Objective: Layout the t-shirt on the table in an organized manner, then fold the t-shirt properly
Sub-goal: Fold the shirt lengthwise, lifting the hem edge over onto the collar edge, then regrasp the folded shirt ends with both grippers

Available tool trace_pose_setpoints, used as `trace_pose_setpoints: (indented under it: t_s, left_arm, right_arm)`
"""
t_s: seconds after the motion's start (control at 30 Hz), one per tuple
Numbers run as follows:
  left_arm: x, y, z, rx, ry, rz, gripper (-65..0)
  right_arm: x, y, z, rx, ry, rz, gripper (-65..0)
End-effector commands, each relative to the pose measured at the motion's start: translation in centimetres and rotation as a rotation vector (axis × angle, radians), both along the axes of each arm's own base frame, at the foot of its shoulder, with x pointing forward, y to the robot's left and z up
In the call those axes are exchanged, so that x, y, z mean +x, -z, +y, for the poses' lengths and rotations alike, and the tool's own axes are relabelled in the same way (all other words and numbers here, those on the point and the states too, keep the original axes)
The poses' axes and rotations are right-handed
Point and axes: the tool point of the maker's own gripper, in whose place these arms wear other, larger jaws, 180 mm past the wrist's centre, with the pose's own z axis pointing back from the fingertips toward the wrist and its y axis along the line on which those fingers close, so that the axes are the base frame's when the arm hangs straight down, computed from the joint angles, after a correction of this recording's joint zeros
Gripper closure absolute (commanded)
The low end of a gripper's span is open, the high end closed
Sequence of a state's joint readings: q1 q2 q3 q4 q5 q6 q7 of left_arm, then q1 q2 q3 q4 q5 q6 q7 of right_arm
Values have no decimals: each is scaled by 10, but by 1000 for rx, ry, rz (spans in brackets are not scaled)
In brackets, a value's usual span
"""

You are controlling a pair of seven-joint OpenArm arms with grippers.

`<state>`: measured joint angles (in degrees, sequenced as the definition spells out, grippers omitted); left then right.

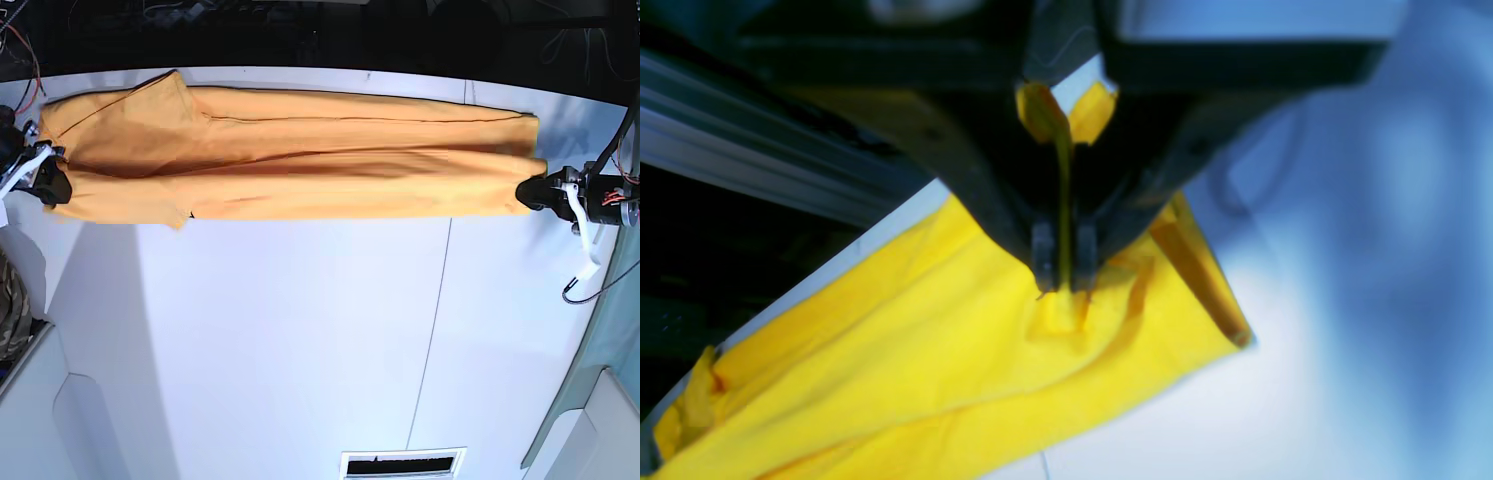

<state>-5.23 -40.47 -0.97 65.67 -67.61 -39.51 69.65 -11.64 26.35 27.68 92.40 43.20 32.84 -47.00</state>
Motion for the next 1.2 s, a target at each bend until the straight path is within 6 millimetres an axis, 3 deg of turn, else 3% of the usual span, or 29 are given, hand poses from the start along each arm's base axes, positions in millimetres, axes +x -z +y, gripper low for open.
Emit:
trace_pose_setpoints:
  t_s: [0.0, 0.17, 0.3, 0.4, 0.43, 0.47, 0.6, 0.73, 0.9, 0.97, 1.07, 1.1, 1.17]
  left_arm:
    - [10, -14, 8, 13, 3, -43, 0]
    - [3, -9, 8, 13, 3, -24, 0]
    - [-8, -1, 8, 12, -3, -2, -196]
    - [-7, 0, 8, 4, -15, -16, -307]
    - [-7, -1, 8, 3, -16, -18, -316]
    - [-4, -2, 8, 0, -19, -25, -316]
    - [2, -12, 22, 4, -66, -59, -316]
    - [6, -21, 35, 1, -121, -93, -316]
    - [1, -18, 39, 3, -139, -92, -316]
    - [-5, -9, 41, 28, -144, -84, -319]
    - [-9, 3, 43, 70, -154, -97, -373]
    - [-8, 6, 43, 77, -161, -113, -379]
    - [-3, 9, 42, 93, -174, -147, -379]
  right_arm:
    - [0, -10, -2, -10, -15, -32, 0]
    - [-32, 12, 3, 4, 1, 27, 0]
    - [-48, 33, 15, 43, 31, 78, -3]
    - [-52, 40, 17, 36, 45, 99, -291]
    - [-52, 40, 18, 38, 47, 97, -338]
    - [-51, 38, 16, 40, 55, 94, -345]
    - [-43, 19, 4, 58, 106, 29, -343]
    - [-33, -16, -12, 23, 138, -68, -343]
    - [-24, -47, -14, -23, 121, -155, -342]
    - [-19, -47, -7, -8, 111, -177, -269]
    - [-13, -32, 12, 0, 58, -150, -47]
    - [-12, -24, 19, -5, 36, -127, -7]
    - [-11, -3, 31, -16, -8, -71, 0]
